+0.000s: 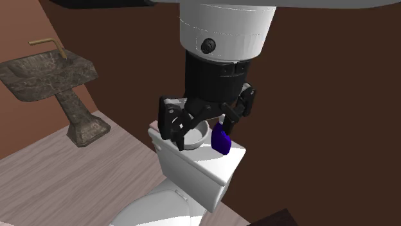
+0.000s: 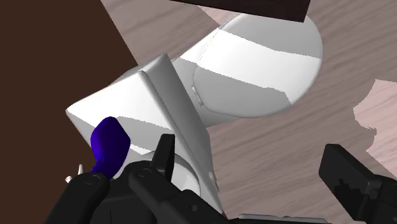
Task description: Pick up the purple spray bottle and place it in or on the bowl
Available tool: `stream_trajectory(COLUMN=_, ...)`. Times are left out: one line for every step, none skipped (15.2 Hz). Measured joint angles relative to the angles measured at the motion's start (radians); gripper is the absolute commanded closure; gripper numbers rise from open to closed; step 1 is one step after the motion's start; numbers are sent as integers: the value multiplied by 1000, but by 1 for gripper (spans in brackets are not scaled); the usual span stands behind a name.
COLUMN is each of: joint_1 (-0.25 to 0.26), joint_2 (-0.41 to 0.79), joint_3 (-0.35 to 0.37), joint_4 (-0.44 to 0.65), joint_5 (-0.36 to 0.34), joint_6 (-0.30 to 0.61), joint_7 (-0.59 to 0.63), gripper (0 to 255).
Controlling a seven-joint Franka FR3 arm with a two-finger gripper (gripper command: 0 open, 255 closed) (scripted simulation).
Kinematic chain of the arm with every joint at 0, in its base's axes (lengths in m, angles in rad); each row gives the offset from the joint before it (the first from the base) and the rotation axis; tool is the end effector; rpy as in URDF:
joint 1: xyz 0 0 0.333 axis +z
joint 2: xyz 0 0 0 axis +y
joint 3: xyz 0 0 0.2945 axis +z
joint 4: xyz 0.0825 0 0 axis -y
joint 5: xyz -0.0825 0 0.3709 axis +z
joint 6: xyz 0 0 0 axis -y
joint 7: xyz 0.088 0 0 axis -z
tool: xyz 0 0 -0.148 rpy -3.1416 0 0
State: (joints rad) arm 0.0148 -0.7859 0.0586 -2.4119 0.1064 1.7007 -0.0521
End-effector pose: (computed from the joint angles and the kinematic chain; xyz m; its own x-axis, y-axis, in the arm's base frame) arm 0.3221 0.0403 0.5201 0.9923 0.0972 0.0768 0.1020 -0.9929 -0.0608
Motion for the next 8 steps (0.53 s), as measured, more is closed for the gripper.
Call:
stream_trajectory(joint_1=0, joint_2=0, joint_3=0, joint_4=0, joint_5=0, joint_6=0, joint_7=0, gripper=0)
stream_trajectory(joint_1=-1, joint_2=-6, joint_3=-9, joint_4=-16, joint_5=-4, joint_6=15, joint_7=-15, gripper=0)
stream_trajectory(joint_1=-1, joint_2=-11, joint_3=-21, joint_4=-42, joint_5=-7, joint_6=45, joint_7=-36, gripper=0)
stream_trajectory(joint_1=-1, joint_2=-18, joint_3=-34, joint_4=-74, joint_5=-11, joint_6=80, joint_7=-60, gripper=0)
stream_trajectory(joint_1=-3, joint_2=-18, joint_3=-54, joint_4=-100, joint_5=-19, joint_6=117, joint_7=-92, gripper=0)
stream_trajectory(joint_1=-6, joint_2=-13, joint_3=-75, joint_4=-122, joint_5=-26, joint_6=155, joint_7=-125, gripper=0)
stream_trajectory(joint_1=-7, joint_2=-17, joint_3=-93, joint_4=-151, joint_5=-31, joint_6=191, joint_7=-155, gripper=0)
stream_trajectory(joint_1=-9, joint_2=-15, joint_3=-116, joint_4=-175, joint_5=-39, joint_6=229, joint_7=-190, gripper=0)
